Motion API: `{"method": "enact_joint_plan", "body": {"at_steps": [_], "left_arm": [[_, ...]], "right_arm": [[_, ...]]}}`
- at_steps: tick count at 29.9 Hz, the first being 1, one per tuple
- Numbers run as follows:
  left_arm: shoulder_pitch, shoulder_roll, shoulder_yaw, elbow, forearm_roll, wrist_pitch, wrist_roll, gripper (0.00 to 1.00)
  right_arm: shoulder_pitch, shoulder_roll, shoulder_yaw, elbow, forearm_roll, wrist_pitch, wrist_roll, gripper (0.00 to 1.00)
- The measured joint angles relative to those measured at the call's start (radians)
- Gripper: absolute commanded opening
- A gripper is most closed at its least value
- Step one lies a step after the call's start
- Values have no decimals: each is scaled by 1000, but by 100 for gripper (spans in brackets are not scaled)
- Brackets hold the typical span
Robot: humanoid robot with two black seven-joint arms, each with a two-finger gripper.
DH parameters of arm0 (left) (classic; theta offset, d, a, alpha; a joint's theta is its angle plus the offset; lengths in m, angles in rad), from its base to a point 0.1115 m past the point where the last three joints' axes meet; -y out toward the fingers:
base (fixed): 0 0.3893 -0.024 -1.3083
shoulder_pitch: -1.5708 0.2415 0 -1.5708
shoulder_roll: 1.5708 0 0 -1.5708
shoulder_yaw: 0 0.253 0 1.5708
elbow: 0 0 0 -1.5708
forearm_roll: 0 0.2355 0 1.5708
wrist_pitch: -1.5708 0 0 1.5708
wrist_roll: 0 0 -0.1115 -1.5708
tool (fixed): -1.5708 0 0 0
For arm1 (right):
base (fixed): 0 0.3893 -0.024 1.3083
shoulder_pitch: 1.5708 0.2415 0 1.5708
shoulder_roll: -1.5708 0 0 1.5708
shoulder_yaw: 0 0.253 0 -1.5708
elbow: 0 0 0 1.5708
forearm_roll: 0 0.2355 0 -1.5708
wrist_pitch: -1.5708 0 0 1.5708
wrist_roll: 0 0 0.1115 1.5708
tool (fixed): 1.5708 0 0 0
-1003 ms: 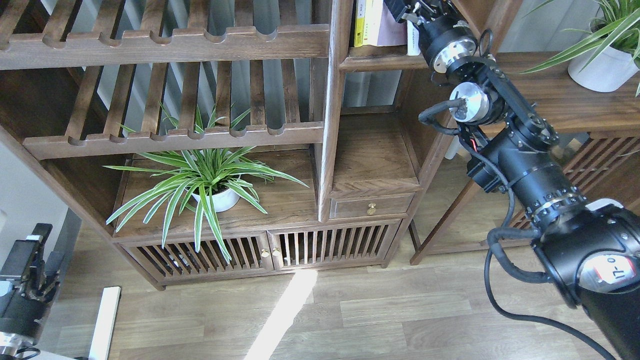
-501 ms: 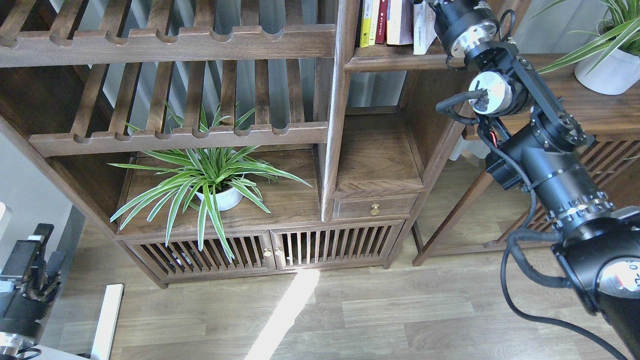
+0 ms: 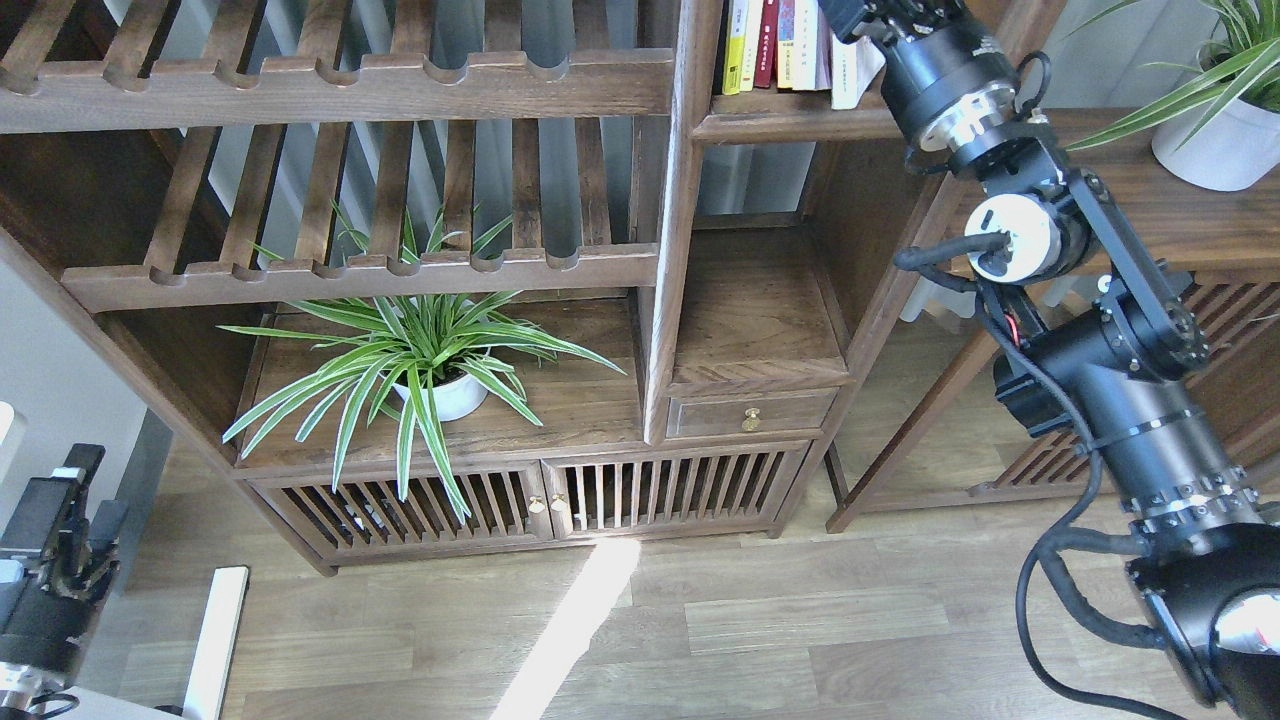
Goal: Organize books on shelf
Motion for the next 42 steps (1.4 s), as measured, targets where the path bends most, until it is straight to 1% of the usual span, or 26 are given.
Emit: {"method": "enact_joint_plan", "body": {"at_steps": [2,6,10,13,15,16,17,19,22,24,29,33,38,42], "left_arm": [[0,1,-1,-5,0,0,3,98],[0,4,-3,-15,1,0,8,98],[-6,18,-16,-22,6,0,9,98],[-41,38,-22,-33,20,0,16,97],[-78,56,-22,-44,38,0,27,97],[-97,63,-22,-46,49,0,32,96],[-123,69,-22,-48,63,0,36,96],[-184,77,-19,-49,92,0,41,96],[-266,79,-8,-49,120,0,43,96],[-321,80,2,-49,135,0,43,96],[-444,77,75,-49,171,0,44,95],[-538,54,149,-49,221,0,44,95],[-629,-39,210,-48,294,0,44,95],[-647,-117,244,-47,373,0,44,95]], "right_arm": [[-23,0,12,25,0,4,0,92],[-87,0,33,63,0,47,2,93],[-144,2,86,85,0,188,3,93],[-187,3,118,89,1,328,-1,93],[-211,-1,138,91,1,430,-28,93],[-222,-2,147,91,2,457,-49,93],[-236,-2,157,92,4,475,-81,93],[-266,0,172,96,14,490,-149,93],[-315,4,178,121,26,495,-217,92],[-349,7,179,140,28,495,-235,91],[-401,34,180,164,29,495,-257,90],[-403,78,179,166,28,495,-296,90],[-393,124,178,166,26,495,-333,90],[-393,132,178,166,26,495,-347,90]]}}
